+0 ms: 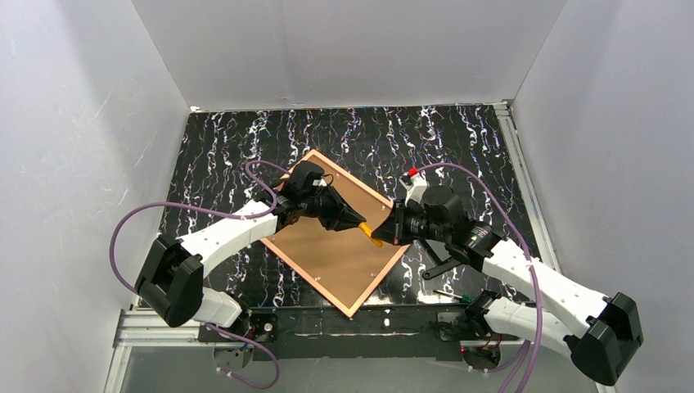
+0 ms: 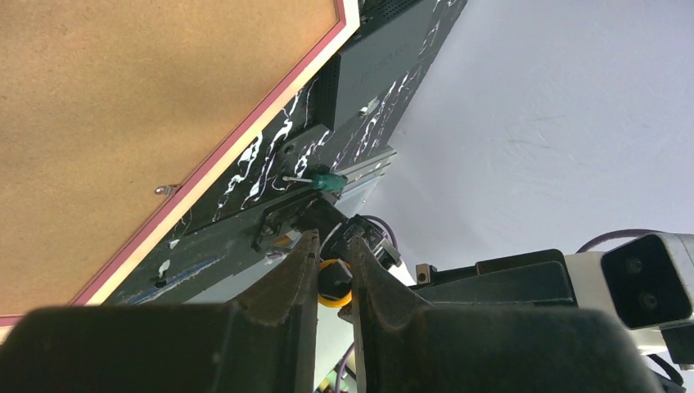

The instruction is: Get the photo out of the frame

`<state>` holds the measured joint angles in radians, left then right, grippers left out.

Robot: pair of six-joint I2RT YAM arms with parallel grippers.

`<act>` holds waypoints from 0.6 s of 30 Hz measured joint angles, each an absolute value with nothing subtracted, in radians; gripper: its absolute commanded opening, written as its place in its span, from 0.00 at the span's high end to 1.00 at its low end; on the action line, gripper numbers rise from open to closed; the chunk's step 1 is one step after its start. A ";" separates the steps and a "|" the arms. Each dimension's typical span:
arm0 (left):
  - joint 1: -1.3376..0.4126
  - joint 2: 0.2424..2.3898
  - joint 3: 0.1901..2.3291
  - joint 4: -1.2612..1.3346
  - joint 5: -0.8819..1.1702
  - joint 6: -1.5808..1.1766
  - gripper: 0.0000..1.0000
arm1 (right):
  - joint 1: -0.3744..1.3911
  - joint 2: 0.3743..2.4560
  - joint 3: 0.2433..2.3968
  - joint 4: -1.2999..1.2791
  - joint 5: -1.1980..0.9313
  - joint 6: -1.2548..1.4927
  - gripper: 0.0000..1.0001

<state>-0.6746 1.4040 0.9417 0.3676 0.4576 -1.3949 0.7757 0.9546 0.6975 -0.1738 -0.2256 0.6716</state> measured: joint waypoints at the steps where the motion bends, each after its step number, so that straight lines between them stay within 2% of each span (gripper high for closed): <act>1: -0.673 1.404 0.943 0.366 0.454 -1.393 1.00 | 0.776 0.953 0.698 -0.181 -0.222 0.669 0.99; 12: -0.671 1.404 0.958 0.365 0.456 -1.386 1.00 | 0.775 0.911 0.697 -0.212 -0.208 0.651 0.99; 18: -0.681 1.394 1.069 0.156 0.451 -1.192 1.00 | 0.772 0.904 0.697 -0.284 -0.160 0.622 0.99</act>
<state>-0.6811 1.3937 1.0695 0.1558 0.4511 -1.1915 0.7715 0.9043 0.6968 -0.2844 -0.1596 0.6220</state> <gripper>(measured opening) 0.132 0.020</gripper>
